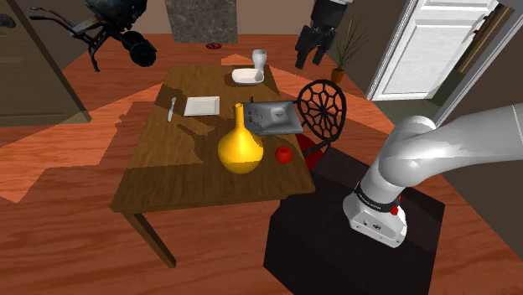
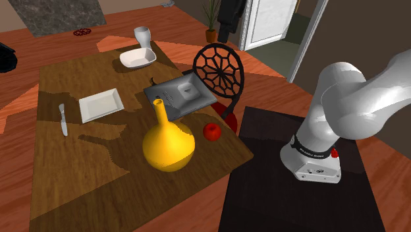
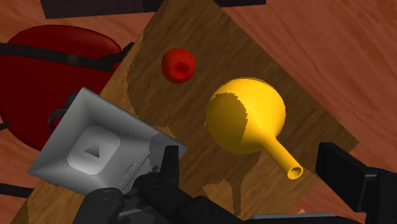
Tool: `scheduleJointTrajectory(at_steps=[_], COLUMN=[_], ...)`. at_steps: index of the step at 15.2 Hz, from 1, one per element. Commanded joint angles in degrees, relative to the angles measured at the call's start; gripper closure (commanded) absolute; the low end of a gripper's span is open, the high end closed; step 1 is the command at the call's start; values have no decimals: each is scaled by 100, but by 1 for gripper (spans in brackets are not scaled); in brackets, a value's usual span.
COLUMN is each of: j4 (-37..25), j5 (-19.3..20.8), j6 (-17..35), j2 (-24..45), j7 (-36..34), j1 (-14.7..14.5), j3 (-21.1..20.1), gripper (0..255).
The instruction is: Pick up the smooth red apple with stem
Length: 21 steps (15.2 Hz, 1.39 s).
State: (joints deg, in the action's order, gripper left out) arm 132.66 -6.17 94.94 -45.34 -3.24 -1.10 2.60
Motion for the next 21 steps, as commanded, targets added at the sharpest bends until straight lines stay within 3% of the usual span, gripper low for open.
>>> scheduleJointTrajectory(at_steps=[1,11,21], j4=[0,1426,2333], j5=[0,220,439], j6=[0,1339,2976], j2=[0,523,1844], j7=[0,1354,2722], j1=[0,-330,-631], j3=[0,332,690], gripper=[0,0,0])
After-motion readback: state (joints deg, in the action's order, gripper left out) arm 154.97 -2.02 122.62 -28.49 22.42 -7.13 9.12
